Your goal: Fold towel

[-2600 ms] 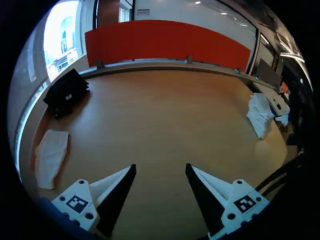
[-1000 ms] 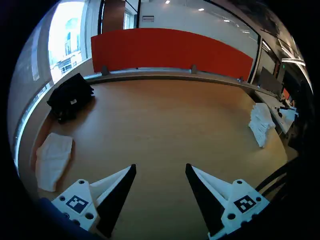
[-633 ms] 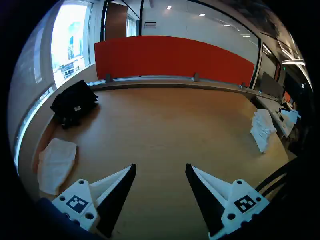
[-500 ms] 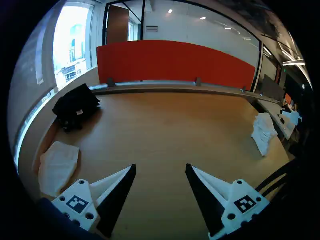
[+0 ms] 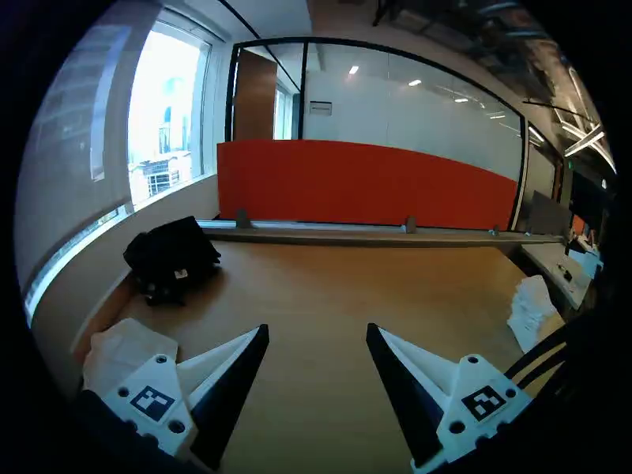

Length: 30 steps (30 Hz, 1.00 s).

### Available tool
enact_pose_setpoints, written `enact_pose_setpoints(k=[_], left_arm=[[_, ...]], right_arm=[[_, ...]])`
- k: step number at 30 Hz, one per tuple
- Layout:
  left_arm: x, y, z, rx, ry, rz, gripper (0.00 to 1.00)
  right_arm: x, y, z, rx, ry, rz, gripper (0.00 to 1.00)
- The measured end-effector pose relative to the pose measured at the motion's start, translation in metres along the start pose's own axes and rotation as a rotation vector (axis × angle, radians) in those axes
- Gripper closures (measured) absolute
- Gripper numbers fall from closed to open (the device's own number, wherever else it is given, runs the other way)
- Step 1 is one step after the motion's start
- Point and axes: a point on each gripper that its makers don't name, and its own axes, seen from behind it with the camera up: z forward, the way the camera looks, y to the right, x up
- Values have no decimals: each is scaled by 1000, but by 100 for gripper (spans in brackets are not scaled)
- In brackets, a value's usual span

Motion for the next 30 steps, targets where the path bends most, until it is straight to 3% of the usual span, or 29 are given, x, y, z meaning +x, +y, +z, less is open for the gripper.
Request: enact_pose_setpoints(k=[17,30], left_arm=[[66,-21,2,55,187,27,9],[89,-27,0,60,259,61,8]], right_arm=[[37,-53,3,24,99,17,8],[58,-84,5,27,155,5,8]])
